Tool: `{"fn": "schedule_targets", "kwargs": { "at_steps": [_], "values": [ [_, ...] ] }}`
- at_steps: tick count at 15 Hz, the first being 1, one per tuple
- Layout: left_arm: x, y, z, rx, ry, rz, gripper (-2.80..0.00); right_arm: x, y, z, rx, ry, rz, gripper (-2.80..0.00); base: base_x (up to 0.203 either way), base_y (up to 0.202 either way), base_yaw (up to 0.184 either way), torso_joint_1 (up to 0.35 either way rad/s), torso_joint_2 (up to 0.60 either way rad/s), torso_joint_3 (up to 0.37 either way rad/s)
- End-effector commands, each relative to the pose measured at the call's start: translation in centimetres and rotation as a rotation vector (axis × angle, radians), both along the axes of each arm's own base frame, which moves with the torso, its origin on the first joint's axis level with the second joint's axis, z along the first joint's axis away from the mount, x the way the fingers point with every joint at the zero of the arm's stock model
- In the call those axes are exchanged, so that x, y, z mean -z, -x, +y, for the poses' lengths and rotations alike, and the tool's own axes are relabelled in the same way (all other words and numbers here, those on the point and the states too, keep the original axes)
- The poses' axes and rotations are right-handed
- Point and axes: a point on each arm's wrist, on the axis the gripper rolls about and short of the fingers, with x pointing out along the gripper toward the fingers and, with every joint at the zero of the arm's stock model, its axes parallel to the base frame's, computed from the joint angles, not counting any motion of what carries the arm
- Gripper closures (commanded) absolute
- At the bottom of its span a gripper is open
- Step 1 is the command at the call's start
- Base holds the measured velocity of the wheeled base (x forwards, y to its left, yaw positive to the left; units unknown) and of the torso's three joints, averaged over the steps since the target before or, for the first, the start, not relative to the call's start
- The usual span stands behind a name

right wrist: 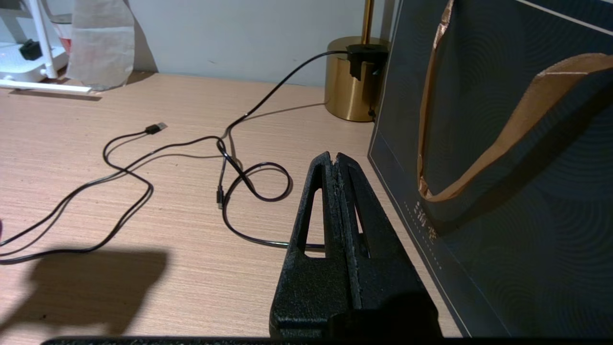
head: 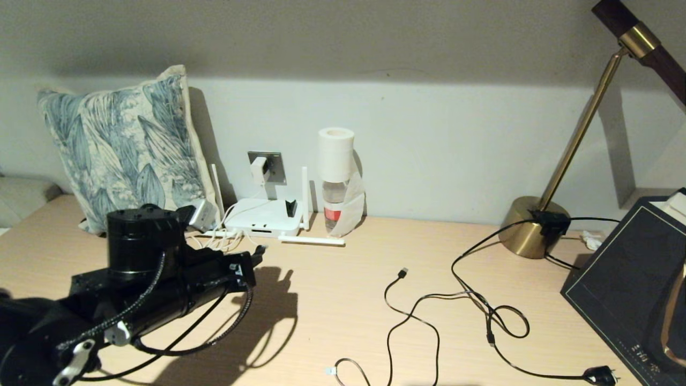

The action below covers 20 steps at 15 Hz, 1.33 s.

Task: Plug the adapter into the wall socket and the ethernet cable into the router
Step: Align cable and router interface

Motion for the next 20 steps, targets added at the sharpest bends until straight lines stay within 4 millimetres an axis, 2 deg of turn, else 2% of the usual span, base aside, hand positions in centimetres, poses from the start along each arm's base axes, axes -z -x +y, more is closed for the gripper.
{"fn": "schedule_targets", "kwargs": {
  "at_steps": [1,5,10,11,15,20],
  "values": [
    [1.7,-1.3,0.3,-0.028,-0.014,0.042,0.0,1.0,-0.3,0.0,0.0,0.0,0.031,0.0,0.0,0.0,0.0,0.0,0.0,0.0],
    [4.2,-3.1,0.4,-0.072,-0.084,-0.034,0.0,1.0,-0.3,0.0,0.0,0.0,0.031,0.0,0.0,0.0,0.0,0.0,0.0,0.0],
    [8.0,-7.3,1.3,-0.127,-0.196,-0.154,0.0,1.0,-0.3,0.0,0.0,0.0,0.031,0.0,0.0,0.0,0.0,0.0,0.0,0.0],
    [7.9,-8.3,1.4,-0.139,-0.194,-0.19,0.0,1.0,-0.3,0.0,-0.002,0.0,0.031,0.0,0.0,0.0,0.0,0.0,0.0,0.0],
    [8.6,-9.7,1.6,-0.152,-0.196,-0.196,0.0,1.0,-0.3,0.0,0.0,0.0,0.031,0.0,0.0,0.0,0.0,0.0,0.0,0.0],
    [8.8,-10.5,1.9,-0.161,-0.205,-0.169,0.0,1.0,-0.3,0.0,0.0,0.0,0.031,0.0,0.0,0.0,0.0,0.0,0.0,0.0]
  ]
}}
